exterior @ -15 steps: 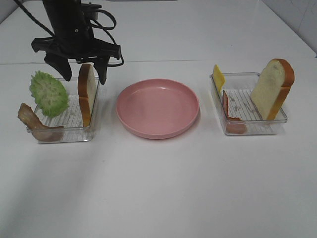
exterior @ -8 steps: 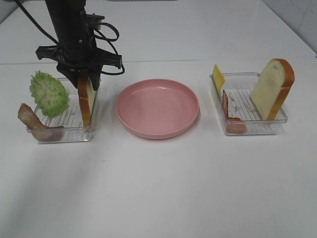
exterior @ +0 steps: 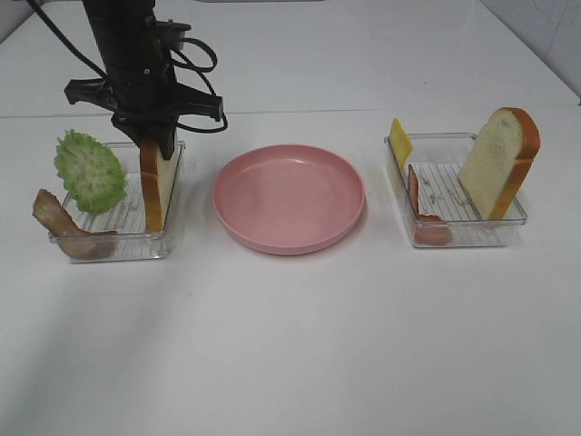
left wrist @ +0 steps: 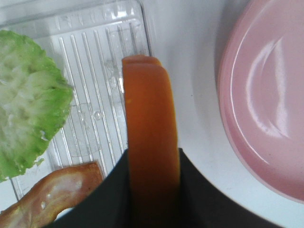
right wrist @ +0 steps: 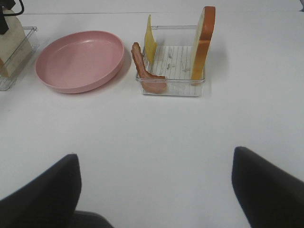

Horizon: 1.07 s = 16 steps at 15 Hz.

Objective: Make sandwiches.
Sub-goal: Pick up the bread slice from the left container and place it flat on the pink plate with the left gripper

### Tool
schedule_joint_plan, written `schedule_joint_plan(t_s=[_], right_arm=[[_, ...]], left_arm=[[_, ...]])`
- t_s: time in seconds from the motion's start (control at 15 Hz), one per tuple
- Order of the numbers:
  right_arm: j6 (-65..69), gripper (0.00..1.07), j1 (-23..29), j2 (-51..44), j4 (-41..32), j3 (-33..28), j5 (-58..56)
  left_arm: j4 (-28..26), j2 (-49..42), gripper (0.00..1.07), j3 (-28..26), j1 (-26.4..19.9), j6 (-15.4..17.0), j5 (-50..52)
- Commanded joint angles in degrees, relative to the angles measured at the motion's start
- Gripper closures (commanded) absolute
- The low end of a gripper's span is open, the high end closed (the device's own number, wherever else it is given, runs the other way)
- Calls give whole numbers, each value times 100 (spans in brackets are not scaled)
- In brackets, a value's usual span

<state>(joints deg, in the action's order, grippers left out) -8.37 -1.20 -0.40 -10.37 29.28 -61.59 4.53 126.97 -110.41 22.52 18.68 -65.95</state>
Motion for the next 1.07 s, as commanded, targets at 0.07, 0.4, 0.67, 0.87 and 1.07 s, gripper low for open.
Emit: schedule_joint_plan(t_s=[0.07, 0.4, 0.67, 0.87, 1.07], right_arm=[[-52, 27, 0, -63, -17, -29, 52], [-52, 27, 0, -63, -17, -29, 52], [-52, 27, 0, -63, -17, -29, 52], [-52, 27, 0, -63, -17, -29, 52], [-52, 27, 0, -63, -17, -29, 52]], left_arm=[[-80, -241, 107, -264, 29, -126, -126], [-1553, -487, 107, -974, -126, -991, -372], [-2951, -281, 107, -974, -361, -1627, 57], [-3730, 212, 107, -974, -372, -1960, 390], [-4750, 796, 107, -974, -372, -2412, 619]])
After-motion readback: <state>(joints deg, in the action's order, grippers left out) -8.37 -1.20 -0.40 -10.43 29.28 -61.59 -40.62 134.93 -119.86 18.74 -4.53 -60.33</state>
